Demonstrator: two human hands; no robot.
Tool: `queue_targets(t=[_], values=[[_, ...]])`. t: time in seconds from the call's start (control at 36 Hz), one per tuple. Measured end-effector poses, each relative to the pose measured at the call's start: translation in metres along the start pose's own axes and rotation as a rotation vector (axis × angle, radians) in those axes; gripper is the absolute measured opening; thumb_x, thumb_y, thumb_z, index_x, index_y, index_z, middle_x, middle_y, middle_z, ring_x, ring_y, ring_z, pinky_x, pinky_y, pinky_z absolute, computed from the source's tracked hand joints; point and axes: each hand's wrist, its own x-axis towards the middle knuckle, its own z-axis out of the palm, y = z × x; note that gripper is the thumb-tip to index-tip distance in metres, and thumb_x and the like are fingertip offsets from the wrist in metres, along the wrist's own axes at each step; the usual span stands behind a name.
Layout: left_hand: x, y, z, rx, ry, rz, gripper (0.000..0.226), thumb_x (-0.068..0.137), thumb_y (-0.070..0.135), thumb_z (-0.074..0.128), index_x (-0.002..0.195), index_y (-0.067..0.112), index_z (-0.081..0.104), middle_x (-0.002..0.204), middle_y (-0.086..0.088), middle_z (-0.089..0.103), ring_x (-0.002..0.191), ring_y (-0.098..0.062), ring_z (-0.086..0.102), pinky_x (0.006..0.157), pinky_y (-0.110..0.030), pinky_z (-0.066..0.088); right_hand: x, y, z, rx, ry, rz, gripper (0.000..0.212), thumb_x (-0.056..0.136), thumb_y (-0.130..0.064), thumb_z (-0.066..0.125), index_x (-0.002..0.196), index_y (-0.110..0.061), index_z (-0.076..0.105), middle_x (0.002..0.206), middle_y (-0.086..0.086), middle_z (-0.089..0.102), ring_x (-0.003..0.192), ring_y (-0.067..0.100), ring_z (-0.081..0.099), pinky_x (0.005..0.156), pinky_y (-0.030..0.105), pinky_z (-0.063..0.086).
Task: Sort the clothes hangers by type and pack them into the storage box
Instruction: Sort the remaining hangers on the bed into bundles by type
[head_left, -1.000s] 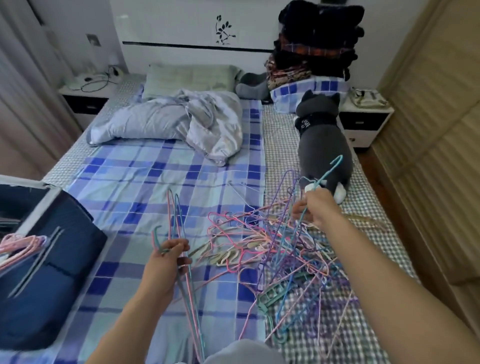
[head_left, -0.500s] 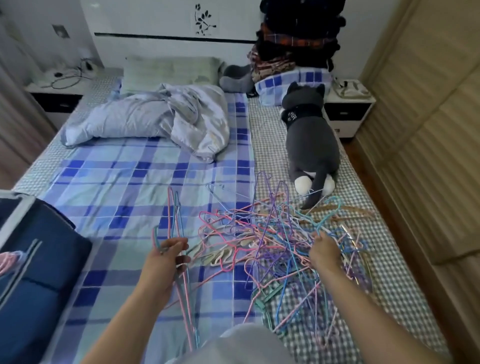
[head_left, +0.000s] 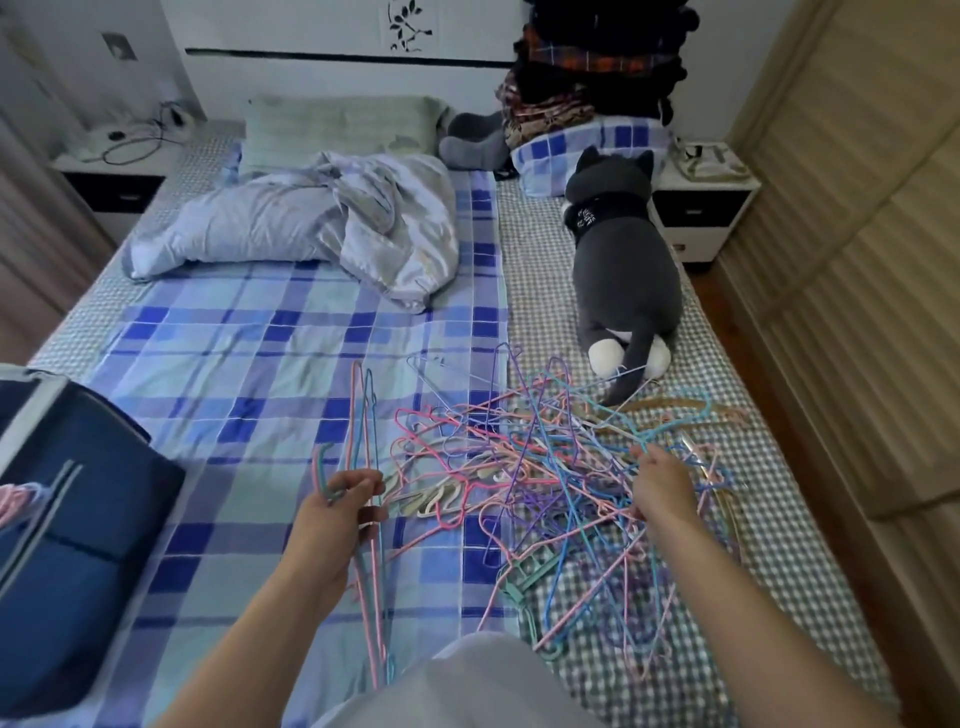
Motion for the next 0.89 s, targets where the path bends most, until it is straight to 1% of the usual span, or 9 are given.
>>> queue_targets(t=[0.11,0.22,0.31,0.42,0.5,0.64,0.78,0.83,0.89], values=[[-0.009,0.014,0.012,-0.014,-0.047,0.064,0.019,0.098,-0.005,0.055,0.097,0.01,0.067,0.087,-0.006,0.071,0.067,-0.019,0.066,0.063,-0.028,0.05,-0.055,-0.024,0.035,0.047,-0.151,-0.297,0.031,0.108,-0.019,0.034,0.127,-0.017,0.059,0.091,-0.003,0.056,0.056,0.012,0.047,0.05,0.034,0.047],[-0.018,0.031,0.031,-0.087,-0.12,0.13,0.025,0.097,-0.011,0.05,0.107,0.007,0.065,0.094,-0.005,0.071,0.079,-0.02,0.074,0.072,-0.029,0.056,-0.123,-0.026,0.087,0.071,-0.395,-0.433,0.021,0.103,-0.033,0.037,0.098,-0.033,0.057,0.064,-0.001,0.058,0.054,0.02,0.055,0.057,0.048,0.055],[-0.02,0.041,0.044,-0.127,-0.129,0.158,0.026,0.1,-0.004,0.051,0.111,0.014,0.066,0.101,-0.003,0.072,0.093,-0.021,0.072,0.083,-0.034,0.053,-0.156,-0.023,0.117,-0.107,-0.442,-0.596,0.033,0.09,-0.05,0.028,0.11,-0.035,0.049,0.074,0.003,0.067,0.07,0.028,0.065,0.067,0.048,0.054],[-0.018,0.053,0.044,-0.127,-0.113,0.184,0.038,0.09,-0.014,0.057,0.111,0.015,0.069,0.103,-0.005,0.073,0.096,-0.031,0.067,0.086,-0.044,0.053,-0.171,-0.033,0.129,-0.296,-0.454,-0.801,0.024,0.102,-0.034,0.034,0.123,-0.027,0.045,0.092,0.013,0.068,0.087,0.038,0.062,0.07,0.046,0.049],[-0.017,0.056,0.039,-0.079,-0.075,0.214,0.049,0.085,-0.021,0.055,0.115,0.017,0.067,0.112,-0.007,0.068,0.098,-0.028,0.068,0.079,-0.036,0.054,-0.175,-0.041,0.127,-0.316,-0.532,-0.872,0.026,0.105,-0.033,0.036,0.127,-0.025,0.043,0.093,0.014,0.067,0.088,0.039,0.062,0.066,0.044,0.046],[-0.002,0.029,0.037,0.114,0.048,0.203,0.033,0.092,-0.008,0.058,0.093,0.023,0.072,0.069,-0.003,0.062,0.063,-0.019,0.056,0.058,-0.029,0.045,-0.172,-0.04,0.134,-0.352,-0.708,-0.894,0.02,0.104,-0.028,0.039,0.12,-0.02,0.048,0.1,0.015,0.065,0.09,0.037,0.06,0.062,0.038,0.036],[0.01,-0.005,0.014,0.174,0.078,0.059,0.024,0.101,0.0,0.052,0.084,0.014,0.061,0.083,-0.007,0.059,0.061,-0.017,0.057,0.062,-0.031,0.045,-0.135,0.023,0.142,-0.446,-0.873,-0.682,0.035,0.103,-0.03,0.043,0.138,-0.03,0.049,0.112,0.009,0.064,0.094,0.028,0.06,0.076,0.034,0.046],[0.006,-0.01,-0.003,0.084,0.11,0.01,0.019,0.102,0.002,0.053,0.088,0.013,0.059,0.077,-0.007,0.055,0.054,-0.015,0.055,0.057,-0.031,0.049,-0.109,0.061,0.133,-0.449,-0.828,-0.41,0.022,0.102,-0.03,0.044,0.112,-0.024,0.063,0.102,0.001,0.063,0.08,0.02,0.056,0.07,0.028,0.042],[-0.002,-0.012,-0.022,0.022,0.117,0.019,0.014,0.101,0.001,0.054,0.094,0.011,0.063,0.072,-0.01,0.054,0.051,-0.016,0.056,0.05,-0.029,0.054,-0.08,0.1,0.122,-0.5,-0.732,-0.253,0.02,0.098,-0.025,0.046,0.079,-0.022,0.052,0.079,-0.003,0.054,0.069,0.016,0.049,0.066,0.032,0.039]])
